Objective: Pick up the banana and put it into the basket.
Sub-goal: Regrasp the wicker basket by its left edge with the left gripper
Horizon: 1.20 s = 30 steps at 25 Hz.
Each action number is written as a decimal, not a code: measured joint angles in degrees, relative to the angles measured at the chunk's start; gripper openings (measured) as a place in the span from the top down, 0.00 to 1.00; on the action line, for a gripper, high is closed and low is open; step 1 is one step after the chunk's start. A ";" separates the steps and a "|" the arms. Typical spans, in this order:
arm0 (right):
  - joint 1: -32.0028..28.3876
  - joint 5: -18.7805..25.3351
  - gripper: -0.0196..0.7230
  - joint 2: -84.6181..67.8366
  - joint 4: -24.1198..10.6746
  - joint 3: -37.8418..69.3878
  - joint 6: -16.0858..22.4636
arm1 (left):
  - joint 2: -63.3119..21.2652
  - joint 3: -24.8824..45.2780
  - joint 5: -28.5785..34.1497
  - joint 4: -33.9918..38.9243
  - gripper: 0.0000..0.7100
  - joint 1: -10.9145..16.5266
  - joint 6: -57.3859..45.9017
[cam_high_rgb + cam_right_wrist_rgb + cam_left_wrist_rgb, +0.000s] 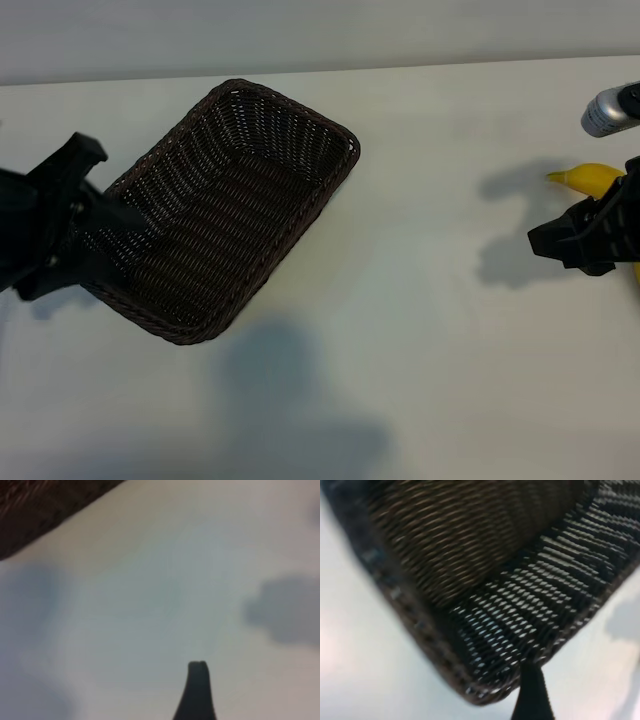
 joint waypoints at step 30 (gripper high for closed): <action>0.00 0.06 0.16 0.00 -0.02 0.00 0.06 | 20.24 -0.11 -8.64 10.92 0.28 -5.89 -17.27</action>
